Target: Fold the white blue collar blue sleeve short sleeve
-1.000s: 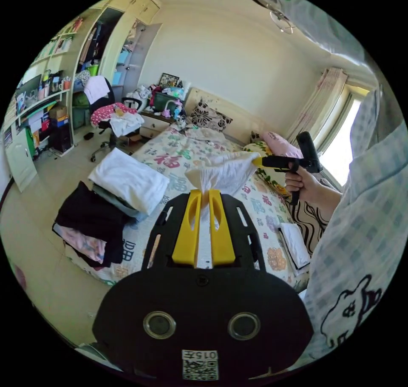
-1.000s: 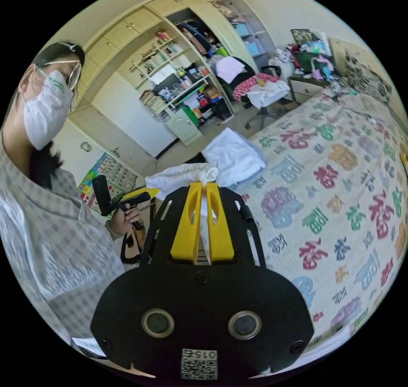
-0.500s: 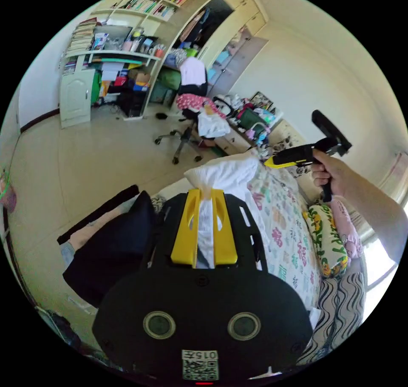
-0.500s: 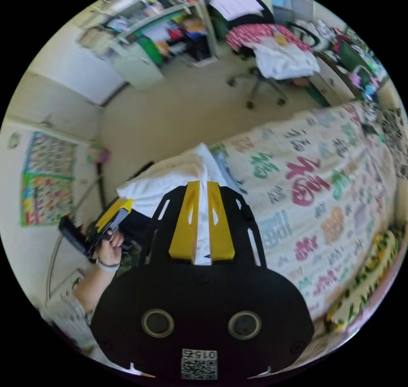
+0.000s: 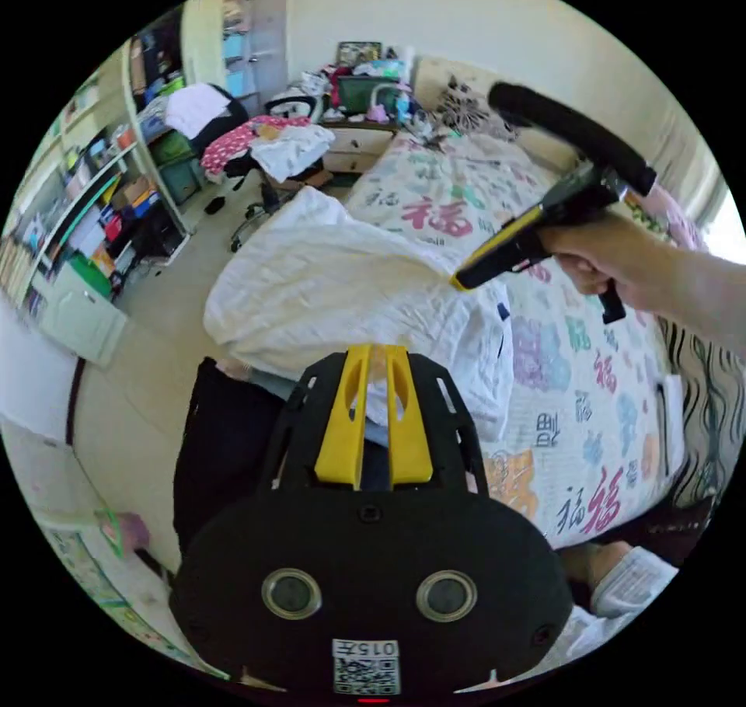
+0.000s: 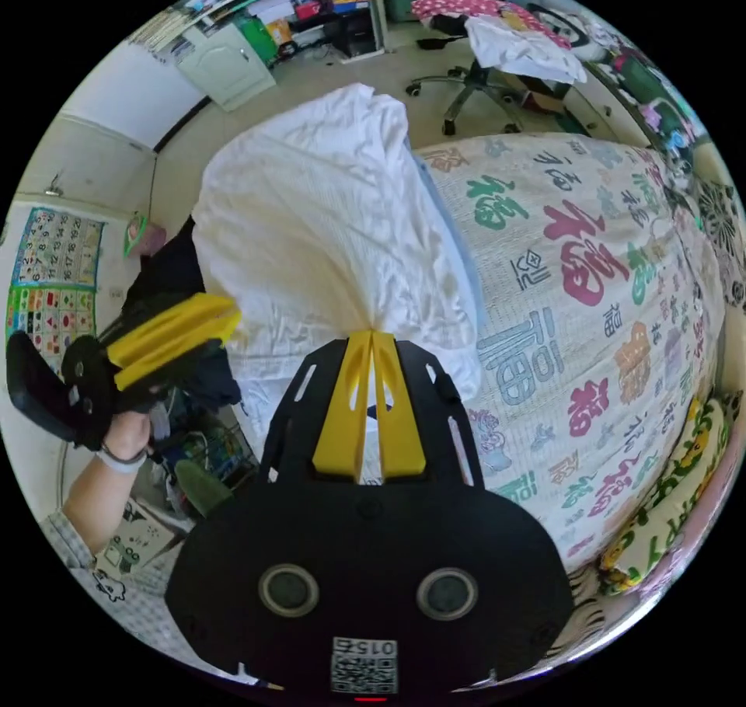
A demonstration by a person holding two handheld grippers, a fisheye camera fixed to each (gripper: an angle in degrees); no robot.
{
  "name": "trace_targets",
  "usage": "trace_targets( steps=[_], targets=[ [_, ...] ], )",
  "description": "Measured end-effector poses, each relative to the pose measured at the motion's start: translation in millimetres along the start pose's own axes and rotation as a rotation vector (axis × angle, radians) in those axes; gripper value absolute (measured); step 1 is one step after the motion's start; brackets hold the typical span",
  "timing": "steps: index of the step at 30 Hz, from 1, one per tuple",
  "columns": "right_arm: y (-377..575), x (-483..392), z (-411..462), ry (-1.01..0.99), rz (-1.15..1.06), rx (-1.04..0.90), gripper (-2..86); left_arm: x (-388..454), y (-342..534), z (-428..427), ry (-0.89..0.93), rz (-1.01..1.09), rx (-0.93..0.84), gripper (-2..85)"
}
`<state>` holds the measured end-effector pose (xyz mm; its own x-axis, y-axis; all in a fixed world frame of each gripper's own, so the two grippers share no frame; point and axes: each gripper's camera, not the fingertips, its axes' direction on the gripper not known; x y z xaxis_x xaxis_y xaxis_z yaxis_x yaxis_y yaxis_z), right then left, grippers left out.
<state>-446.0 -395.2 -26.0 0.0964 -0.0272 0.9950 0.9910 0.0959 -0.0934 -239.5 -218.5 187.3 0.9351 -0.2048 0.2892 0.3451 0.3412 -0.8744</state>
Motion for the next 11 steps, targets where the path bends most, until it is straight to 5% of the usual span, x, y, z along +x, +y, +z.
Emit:
trace_targets(
  steps=[6,11],
  targets=[
    [111.1,66.0,-67.0,-0.315,0.089,0.306,-0.7,156.4,-48.3,-42.2,-0.152,0.449,0.139,1.8],
    [271.4,147.2,-89.0,-0.278,0.325,0.326,-0.6,322.6,-62.7,-49.4,-0.410,0.916,0.258,1.7]
  ],
)
